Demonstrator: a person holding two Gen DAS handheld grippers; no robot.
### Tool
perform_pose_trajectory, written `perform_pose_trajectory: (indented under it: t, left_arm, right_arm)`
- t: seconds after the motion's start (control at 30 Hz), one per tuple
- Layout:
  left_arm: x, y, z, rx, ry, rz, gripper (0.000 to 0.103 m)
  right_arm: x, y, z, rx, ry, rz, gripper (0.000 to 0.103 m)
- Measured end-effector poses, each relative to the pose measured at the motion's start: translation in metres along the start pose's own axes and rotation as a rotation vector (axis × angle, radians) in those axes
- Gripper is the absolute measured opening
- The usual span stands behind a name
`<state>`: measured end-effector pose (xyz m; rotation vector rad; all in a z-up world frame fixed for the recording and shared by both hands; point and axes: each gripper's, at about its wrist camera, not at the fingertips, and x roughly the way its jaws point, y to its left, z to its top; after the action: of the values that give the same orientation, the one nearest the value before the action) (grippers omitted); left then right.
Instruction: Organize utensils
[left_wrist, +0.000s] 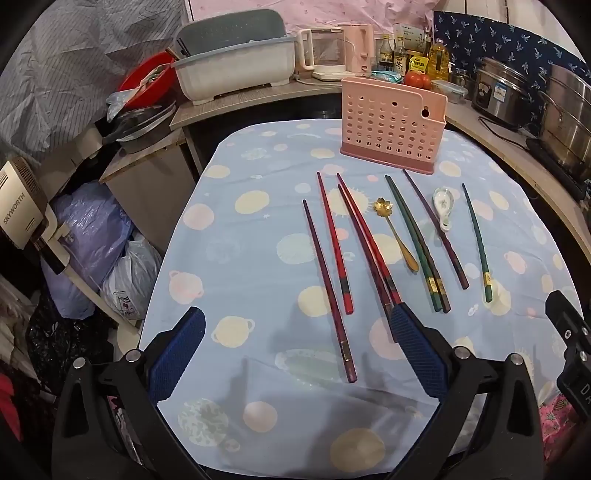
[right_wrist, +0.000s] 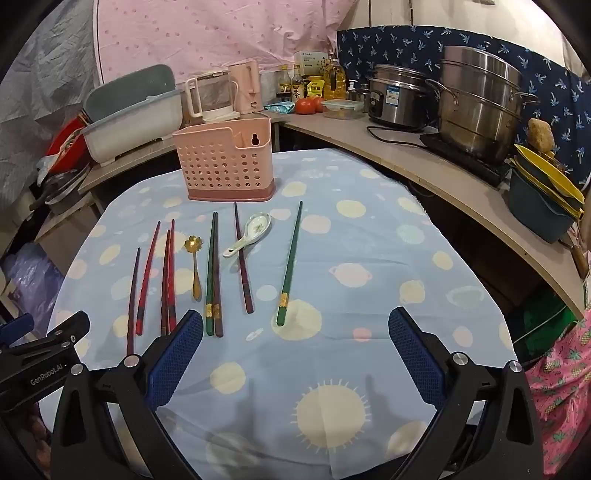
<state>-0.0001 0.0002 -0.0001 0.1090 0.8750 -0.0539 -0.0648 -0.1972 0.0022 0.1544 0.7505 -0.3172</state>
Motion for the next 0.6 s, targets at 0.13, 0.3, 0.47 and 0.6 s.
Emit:
perform_pose_trajectory:
  t: [0.13,0.3,0.47,0.6]
  left_arm:
    - [0.0018,0.0017,-0.0001,0.001,0.007,0.001,0.096]
    - [0.0014,0.0001,-0.0007,0.0,0.009,0.002,0.096]
    - [0.0014,0.0007,-0.0004,0.0,0.008,-0.001,0.096]
    - [-0.002,-0.0007,0.0005,0.01,-0.001,-0.007,0.096]
  right_arm:
    - [-0.0001,-0.001,0.0032,0.004,-0.002,-0.001,0.096]
    - [-0.0003,-0.0015,0.0001,0.007,-0.002,-0.003,0.096]
    - [-0.0027,-0.004,0.0044,0.016,-0.003,0.0,0.096]
    - [-0.0042,-0.0046,0.0045,0.019,-0.007,0.0,0.096]
